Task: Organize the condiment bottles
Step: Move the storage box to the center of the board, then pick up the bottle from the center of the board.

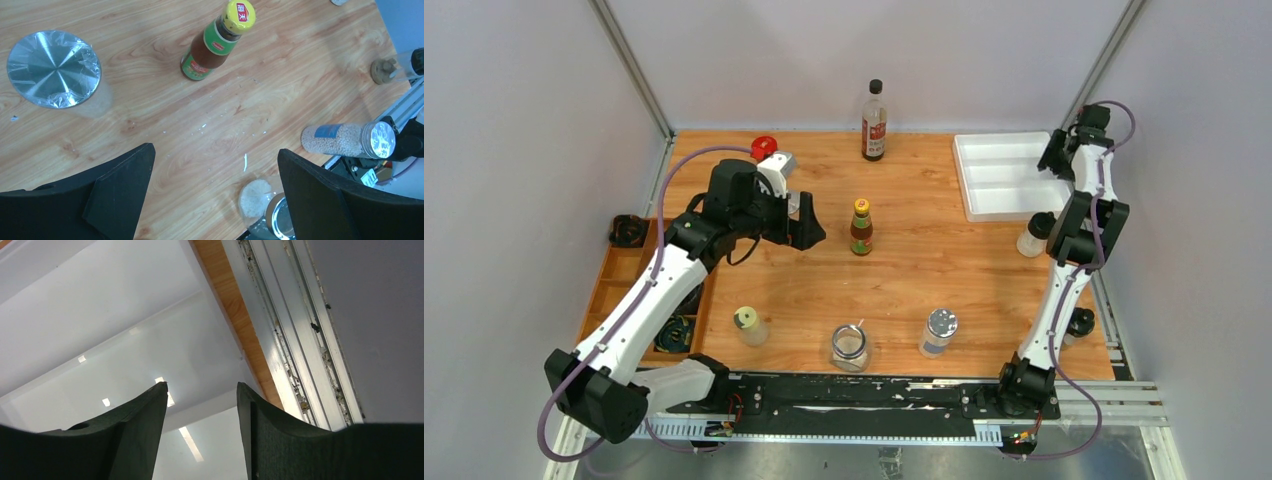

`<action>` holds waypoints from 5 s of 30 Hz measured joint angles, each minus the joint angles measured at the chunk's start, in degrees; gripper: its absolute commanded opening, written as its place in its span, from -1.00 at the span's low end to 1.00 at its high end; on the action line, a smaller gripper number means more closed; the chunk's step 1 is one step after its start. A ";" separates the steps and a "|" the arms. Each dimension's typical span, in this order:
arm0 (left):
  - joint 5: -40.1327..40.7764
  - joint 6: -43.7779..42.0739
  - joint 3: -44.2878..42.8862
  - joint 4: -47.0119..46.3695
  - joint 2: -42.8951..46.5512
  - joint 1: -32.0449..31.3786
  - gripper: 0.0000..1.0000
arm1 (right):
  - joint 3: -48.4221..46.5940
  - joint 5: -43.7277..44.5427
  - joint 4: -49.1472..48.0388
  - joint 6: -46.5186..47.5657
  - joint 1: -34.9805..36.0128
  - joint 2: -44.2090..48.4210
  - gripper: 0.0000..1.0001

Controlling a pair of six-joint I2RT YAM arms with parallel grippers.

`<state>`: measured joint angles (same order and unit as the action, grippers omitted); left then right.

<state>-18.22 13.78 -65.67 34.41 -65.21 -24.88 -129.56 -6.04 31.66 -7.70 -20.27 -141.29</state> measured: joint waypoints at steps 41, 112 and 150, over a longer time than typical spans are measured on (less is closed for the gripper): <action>-1.03 -1.22 0.81 -1.27 -0.59 0.00 1.00 | 12.70 3.17 -7.67 4.17 -0.13 10.60 0.31; 9.64 2.69 5.90 -28.50 -16.96 -12.22 0.90 | 15.65 3.45 -6.97 7.58 9.25 5.62 -1.00; 28.22 -3.93 0.17 -41.18 -32.17 -16.20 -0.81 | 15.65 1.01 -6.36 7.23 9.35 5.70 -1.00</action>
<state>10.00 9.85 -65.49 -6.76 -97.38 -41.08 -113.91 -5.04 25.30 -0.47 -10.92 -135.59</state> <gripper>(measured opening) 0.477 0.055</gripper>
